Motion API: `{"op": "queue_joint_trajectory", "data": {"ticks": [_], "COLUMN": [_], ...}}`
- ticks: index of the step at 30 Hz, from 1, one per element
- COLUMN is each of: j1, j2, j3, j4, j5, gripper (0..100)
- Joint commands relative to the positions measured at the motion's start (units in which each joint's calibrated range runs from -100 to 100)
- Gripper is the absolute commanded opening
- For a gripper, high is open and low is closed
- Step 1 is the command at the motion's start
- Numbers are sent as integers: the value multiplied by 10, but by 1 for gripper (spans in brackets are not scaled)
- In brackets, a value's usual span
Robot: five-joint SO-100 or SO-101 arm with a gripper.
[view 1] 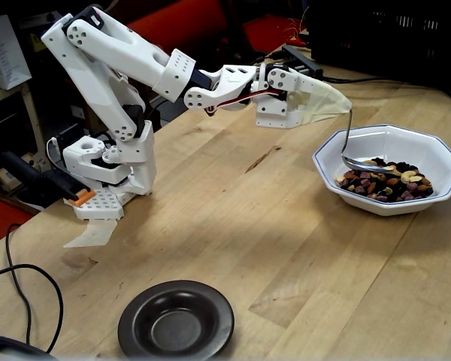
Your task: Use spoon to transfer food from the white bowl to brown plate
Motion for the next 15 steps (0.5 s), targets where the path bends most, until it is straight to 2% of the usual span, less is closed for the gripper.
{"op": "queue_joint_trajectory", "data": {"ticks": [1, 8, 15], "j1": [-4, -5, -6], "j2": [24, 116, 129], "j3": [-7, -23, -33], "j4": [-13, -14, -14], "j5": [1, 2, 8], "gripper": [4, 4, 4]}}
